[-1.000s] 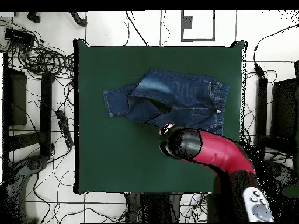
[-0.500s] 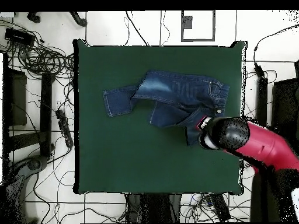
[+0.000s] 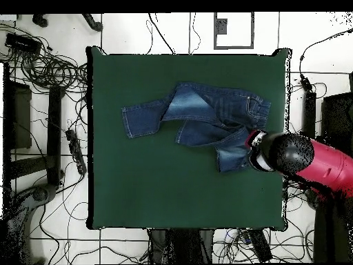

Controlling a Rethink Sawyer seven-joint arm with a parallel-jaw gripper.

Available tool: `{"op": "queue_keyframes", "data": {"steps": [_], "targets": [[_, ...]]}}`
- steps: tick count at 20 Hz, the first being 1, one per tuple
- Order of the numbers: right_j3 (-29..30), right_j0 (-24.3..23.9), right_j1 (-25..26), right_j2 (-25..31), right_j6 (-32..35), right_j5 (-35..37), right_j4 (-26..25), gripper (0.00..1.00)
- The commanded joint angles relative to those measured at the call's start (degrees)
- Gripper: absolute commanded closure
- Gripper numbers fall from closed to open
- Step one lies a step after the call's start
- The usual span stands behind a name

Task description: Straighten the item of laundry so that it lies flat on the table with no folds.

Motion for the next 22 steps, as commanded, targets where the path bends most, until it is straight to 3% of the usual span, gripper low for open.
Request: {"op": "queue_keyframes", "data": {"steps": [1,22], "targets": [[0.5,1.1,3.7,9.7,-9.8,-0.4,-2.3,0.0],[2.9,7.3,7.4,10.1,4.8,-7.9,2.9,0.0]]}}
